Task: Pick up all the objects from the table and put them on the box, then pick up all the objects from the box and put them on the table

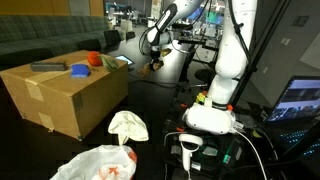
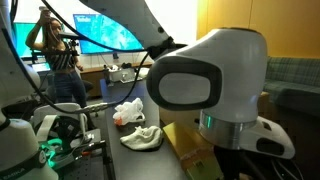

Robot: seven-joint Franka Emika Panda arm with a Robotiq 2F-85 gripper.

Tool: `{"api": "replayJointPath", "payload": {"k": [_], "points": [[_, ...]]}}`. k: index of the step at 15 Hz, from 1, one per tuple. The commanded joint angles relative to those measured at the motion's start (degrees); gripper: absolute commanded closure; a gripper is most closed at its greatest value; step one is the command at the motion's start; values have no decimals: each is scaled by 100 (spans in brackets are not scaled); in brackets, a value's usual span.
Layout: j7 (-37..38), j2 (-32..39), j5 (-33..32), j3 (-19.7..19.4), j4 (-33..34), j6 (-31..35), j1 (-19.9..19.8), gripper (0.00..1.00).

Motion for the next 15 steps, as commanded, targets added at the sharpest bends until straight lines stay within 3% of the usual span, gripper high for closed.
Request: {"api": "replayJointPath", "payload": {"k": [1, 7, 15], "points": [[698, -613, 203, -81, -68, -4, 105, 96], [1872, -1061, -100, -83, 386, -140, 437, 96], [1851, 187, -189, 88, 2734, -327, 804, 95]]}}
